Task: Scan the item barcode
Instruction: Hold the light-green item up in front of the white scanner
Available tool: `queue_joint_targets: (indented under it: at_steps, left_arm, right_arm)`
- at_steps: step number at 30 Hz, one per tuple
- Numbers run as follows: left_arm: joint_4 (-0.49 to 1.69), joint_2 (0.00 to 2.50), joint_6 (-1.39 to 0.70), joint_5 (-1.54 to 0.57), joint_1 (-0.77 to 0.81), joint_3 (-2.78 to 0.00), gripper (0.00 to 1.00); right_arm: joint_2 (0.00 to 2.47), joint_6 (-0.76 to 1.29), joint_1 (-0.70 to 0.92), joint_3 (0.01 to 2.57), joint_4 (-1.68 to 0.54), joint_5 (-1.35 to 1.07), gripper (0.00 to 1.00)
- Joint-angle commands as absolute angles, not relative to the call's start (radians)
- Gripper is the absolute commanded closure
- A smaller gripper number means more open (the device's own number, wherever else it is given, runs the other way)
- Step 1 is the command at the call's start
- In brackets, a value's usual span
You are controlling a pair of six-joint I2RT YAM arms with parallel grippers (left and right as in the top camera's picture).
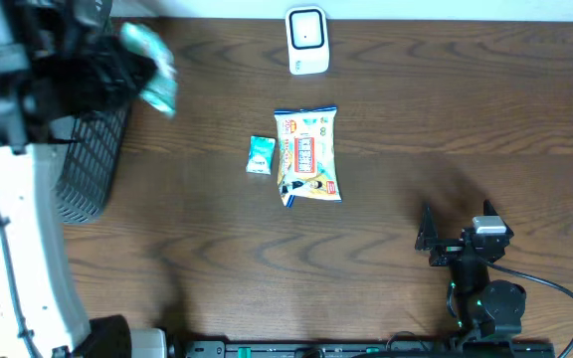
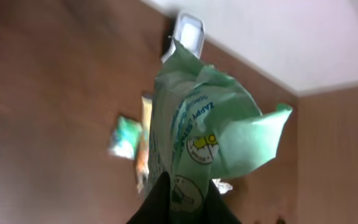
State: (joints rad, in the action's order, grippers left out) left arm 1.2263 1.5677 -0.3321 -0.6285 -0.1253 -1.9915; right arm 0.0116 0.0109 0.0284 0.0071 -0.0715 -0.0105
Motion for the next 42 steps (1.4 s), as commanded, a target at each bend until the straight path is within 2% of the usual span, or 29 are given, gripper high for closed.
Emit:
queue_joint_targets:
  at_steps: [1, 8, 15, 19, 26, 34, 42]
  left_arm:
    - [1.243, 1.626, -0.3, -0.662, -0.027, -1.997, 0.92]
    - [1.182, 1.773, -0.354, -0.662, 0.189, -1.997, 0.93]
    - [0.991, 1.911, -0.482, -0.662, 0.339, -1.997, 0.93]
    - [0.863, 1.984, -0.555, -0.643, 0.4, -1.997, 0.92]
    - [0.81, 2.117, -0.742, -0.43, 0.5, -1.997, 0.93]
    - [0.673, 2.239, -0.754, -0.429, 0.578, -1.997, 0.93]
    - [0.587, 2.333, -0.9, -0.429, 0.625, -1.997, 0.92]
  right_arm:
    - [0.006, 0.002, 0.028, 0.006, -0.077, -0.01, 0.01]
    - [0.006, 0.002, 0.028, 0.006, -0.077, -0.01, 0.01]
    - [0.006, 0.002, 0.028, 0.006, -0.077, -0.01, 0.01]
    - [0.006, 0.002, 0.028, 0.006, -0.077, -0.01, 0.01]
    - [0.006, 0.002, 0.028, 0.006, -0.077, -0.01, 0.01]
    - [0.006, 0.002, 0.028, 0.006, -0.077, -0.01, 0.01]
    - [0.006, 0.003, 0.028, 0.006, -0.077, -0.01, 0.01]
